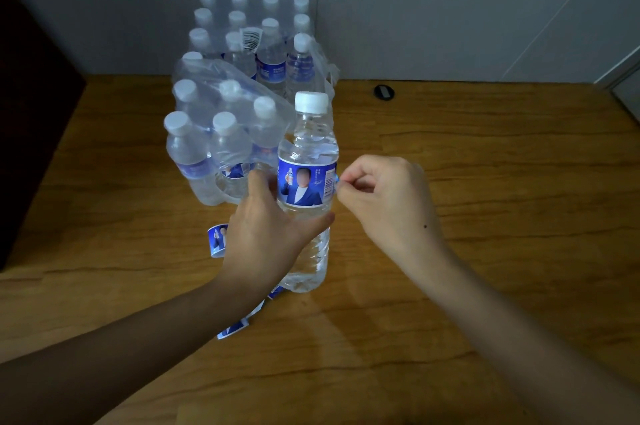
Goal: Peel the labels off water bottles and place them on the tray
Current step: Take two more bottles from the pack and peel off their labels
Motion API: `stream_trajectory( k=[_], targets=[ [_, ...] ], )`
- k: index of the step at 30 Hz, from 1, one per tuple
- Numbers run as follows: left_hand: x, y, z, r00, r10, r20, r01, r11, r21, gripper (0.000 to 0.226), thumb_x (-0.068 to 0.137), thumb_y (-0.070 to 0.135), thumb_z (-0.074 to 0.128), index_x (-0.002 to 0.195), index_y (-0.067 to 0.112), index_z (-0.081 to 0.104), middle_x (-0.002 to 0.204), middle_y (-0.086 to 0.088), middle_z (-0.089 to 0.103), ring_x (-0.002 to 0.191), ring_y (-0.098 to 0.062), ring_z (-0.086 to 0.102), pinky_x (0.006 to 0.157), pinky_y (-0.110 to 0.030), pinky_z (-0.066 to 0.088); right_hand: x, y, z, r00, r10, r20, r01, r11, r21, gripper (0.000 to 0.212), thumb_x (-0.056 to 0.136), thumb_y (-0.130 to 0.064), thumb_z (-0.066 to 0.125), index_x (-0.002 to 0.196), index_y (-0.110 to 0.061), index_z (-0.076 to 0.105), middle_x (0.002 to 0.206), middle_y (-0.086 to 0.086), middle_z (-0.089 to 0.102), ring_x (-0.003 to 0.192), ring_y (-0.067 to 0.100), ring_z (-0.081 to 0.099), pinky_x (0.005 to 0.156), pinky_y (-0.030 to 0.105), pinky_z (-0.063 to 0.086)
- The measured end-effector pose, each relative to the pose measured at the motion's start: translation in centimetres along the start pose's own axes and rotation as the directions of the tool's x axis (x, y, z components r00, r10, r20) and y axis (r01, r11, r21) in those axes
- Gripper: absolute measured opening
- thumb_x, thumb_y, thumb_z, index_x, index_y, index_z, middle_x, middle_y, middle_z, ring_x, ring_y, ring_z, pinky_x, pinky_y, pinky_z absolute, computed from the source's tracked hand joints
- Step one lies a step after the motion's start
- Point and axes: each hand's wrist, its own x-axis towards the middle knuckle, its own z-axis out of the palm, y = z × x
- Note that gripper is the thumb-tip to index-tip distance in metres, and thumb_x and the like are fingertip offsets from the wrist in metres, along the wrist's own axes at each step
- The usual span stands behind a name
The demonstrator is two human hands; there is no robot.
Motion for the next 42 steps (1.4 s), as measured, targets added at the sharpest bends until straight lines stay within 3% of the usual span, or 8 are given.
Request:
stream_trajectory(
  k=[11,13,15,17,23,31,34,42],
  targets=[
    [0.3,-0.4,-0.1,0.998,-0.055,0.043,0.060,0.990,-0.127,0.064,0.058,0.042,0.085,0.105,0.026,0.044,0.092,0.017,0.062,0.087,0.000,0.062,0.074,-0.030,0.055,0.3,0.8,0.2,0.987,0.146,0.067,-0.158,0.960,0.232,0.015,0.072,-0.004,0.067,0.066,-0.017,0.068,0.062,-0.003,0.070,0.060,0.008,0.067,0.053,0.020,0.050],
    [0.3,-0.3,-0.2,0.996,-0.071,0.053,0.079,0.984,-0.160,0.063,0.058,0.040,0.085,0.105,0.026,0.045,0.094,0.015,0.063,0.085,0.000,0.063,0.073,-0.028,0.055,0.3,1.0,0.2,0.956,0.269,0.117,-0.293,0.873,0.389,0.020,0.075,-0.004,0.063,0.063,-0.020,0.065,0.063,-0.002,0.071,0.065,0.013,0.071,0.055,0.023,0.054],
    [0.5,-0.2,-0.5,0.994,-0.081,0.076,0.095,0.974,-0.204,0.061,0.059,0.038,0.085,0.105,0.027,0.046,0.096,0.014,0.065,0.081,0.005,0.064,0.066,-0.016,0.052,0.5,1.3,0.3,0.886,0.409,0.218,-0.456,0.682,0.572,0.020,0.081,-0.002,0.058,0.066,-0.015,0.062,0.068,-0.003,0.073,0.069,0.015,0.073,0.056,0.021,0.055],
    [0.6,-0.1,-0.7,0.992,-0.080,0.100,0.102,0.966,-0.236,0.061,0.060,0.036,0.085,0.107,0.025,0.048,0.097,0.013,0.065,0.079,0.008,0.064,0.060,-0.010,0.050,0.8,2.0,0.3,0.830,0.501,0.244,-0.540,0.615,0.574,0.017,0.084,-0.004,0.059,0.070,-0.013,0.061,0.070,-0.001,0.074,0.066,0.013,0.072,0.056,0.023,0.055],
    [0.4,0.2,-0.7,0.990,-0.047,0.132,0.078,0.967,-0.242,0.063,0.057,0.034,0.085,0.109,0.024,0.050,0.095,0.013,0.066,0.080,0.008,0.064,0.064,-0.009,0.051,1.2,2.8,0.6,0.786,0.579,0.214,-0.589,0.599,0.543,0.012,0.080,-0.019,0.072,0.084,-0.013,0.062,0.051,-0.007,0.061,0.037,0.006,0.051,0.040,0.020,0.044],
    [-0.3,0.2,-0.3,0.982,-0.049,0.180,0.081,0.981,-0.177,0.062,0.059,0.034,0.087,0.108,0.024,0.050,0.095,0.014,0.066,0.081,0.006,0.064,0.072,-0.022,0.054,1.8,1.6,0.7,0.636,0.697,0.331,-0.633,0.225,0.741,0.017,0.082,-0.022,0.073,0.086,-0.013,0.059,0.060,-0.002,0.072,0.053,0.009,0.069,0.046,0.022,0.054],
    [-0.6,0.4,-0.4,0.982,-0.042,0.183,0.072,0.984,-0.161,0.064,0.057,0.037,0.087,0.108,0.024,0.050,0.097,0.014,0.066,0.084,0.004,0.064,0.075,-0.026,0.055,1.5,1.4,0.7,0.672,0.647,0.360,-0.641,0.265,0.720,0.019,0.085,-0.034,0.068,0.081,-0.017,0.063,0.070,-0.004,0.074,0.063,0.007,0.071,0.050,0.022,0.054],
    [-0.2,1.0,-0.4,0.985,-0.067,0.161,0.096,0.980,-0.177,0.066,0.059,0.036,0.085,0.113,0.021,0.049,0.098,0.010,0.066,0.086,-0.004,0.066,0.078,-0.035,0.058,-0.6,1.3,1.3,0.939,0.320,0.129,-0.329,0.718,0.614,0.024,0.095,-0.031,0.054,0.083,-0.023,0.073,0.087,-0.004,0.072,0.079,0.001,0.064,0.065,0.022,0.049]
  ],
)
